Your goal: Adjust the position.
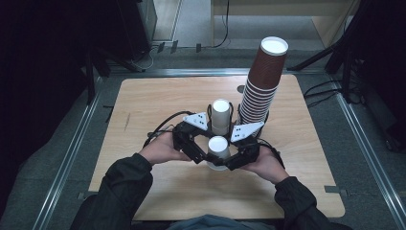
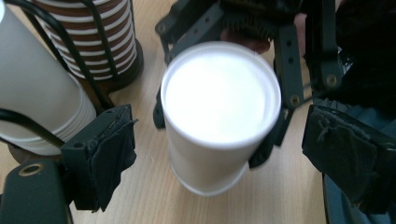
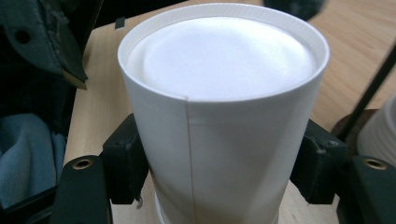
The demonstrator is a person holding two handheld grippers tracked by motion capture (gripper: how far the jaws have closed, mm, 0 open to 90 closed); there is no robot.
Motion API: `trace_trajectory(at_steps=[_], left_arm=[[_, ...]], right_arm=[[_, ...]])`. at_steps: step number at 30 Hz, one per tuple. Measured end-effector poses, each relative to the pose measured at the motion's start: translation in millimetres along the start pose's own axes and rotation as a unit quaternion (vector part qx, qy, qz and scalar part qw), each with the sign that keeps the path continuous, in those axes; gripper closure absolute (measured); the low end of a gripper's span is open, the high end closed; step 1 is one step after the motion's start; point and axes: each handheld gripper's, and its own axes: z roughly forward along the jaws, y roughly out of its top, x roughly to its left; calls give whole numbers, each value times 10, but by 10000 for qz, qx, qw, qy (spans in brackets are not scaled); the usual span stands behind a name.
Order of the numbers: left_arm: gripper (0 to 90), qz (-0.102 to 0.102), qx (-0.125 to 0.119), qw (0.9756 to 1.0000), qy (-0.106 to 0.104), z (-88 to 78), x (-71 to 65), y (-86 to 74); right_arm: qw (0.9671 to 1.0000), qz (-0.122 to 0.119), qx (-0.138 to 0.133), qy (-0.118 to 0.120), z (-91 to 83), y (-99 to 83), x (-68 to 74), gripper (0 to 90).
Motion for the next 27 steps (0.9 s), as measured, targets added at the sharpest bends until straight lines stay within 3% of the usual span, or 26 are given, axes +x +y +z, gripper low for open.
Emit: trace_trajectory(at_steps=[5, 10, 20, 24, 27], left_arm=[[73, -214, -123, 9996, -119, -28, 72, -106], [73, -327, -121, 9993, -97, 31, 93, -205], [79, -285, -172, 9993, -188, 211, 75, -266], [83, -260, -208, 9991, -248, 258, 51, -268], [122, -304, -334, 9984, -341, 261, 52, -275]], right_arm=[[9993, 207, -300, 26, -138, -24, -54, 311], [9976, 216, -654, 123, -207, -15, -57, 311], [9885, 367, -1375, 512, -241, 9, -35, 310], [9854, 434, -1533, 598, -240, 10, -36, 311], [9854, 389, -1552, 582, -231, 12, -30, 311]])
